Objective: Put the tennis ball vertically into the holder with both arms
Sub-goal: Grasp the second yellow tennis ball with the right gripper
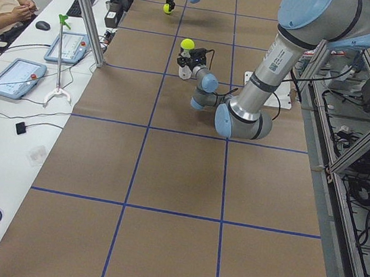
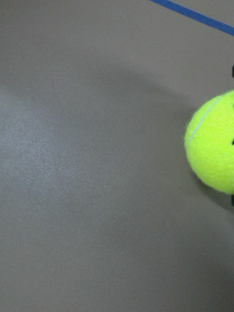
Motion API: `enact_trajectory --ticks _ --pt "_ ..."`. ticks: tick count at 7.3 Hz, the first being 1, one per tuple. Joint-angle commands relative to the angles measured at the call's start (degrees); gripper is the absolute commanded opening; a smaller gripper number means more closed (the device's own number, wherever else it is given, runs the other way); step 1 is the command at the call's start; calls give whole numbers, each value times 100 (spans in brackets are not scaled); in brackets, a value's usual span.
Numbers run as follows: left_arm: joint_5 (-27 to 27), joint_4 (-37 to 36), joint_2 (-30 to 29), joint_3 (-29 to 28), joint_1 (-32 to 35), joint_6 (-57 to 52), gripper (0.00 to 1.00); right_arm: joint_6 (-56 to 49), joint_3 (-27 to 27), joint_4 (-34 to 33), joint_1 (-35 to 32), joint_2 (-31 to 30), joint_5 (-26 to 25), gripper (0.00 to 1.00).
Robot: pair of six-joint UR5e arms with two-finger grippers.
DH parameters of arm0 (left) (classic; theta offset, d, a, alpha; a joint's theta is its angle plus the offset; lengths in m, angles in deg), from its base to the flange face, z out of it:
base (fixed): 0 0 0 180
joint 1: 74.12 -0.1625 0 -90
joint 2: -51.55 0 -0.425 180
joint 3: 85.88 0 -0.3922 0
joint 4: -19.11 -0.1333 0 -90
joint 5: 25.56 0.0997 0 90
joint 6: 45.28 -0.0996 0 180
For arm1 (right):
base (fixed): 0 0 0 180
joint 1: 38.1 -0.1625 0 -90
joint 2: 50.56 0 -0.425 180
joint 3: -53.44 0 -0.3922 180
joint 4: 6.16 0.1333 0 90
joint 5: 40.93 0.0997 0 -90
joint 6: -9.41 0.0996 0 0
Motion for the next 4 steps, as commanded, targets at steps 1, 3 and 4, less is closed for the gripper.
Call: enact_trajectory --ticks 1,3,4 --pt "0 0 0 0 -13 9 99 323 -118 -22 -5 24 -18 0" --pt "0 0 0 0 -5 9 99 395 -931 -1165 -415 215 846 0" --pt "0 0 0 0 -13 9 99 604 -1424 -1904 -609 322 1426 0"
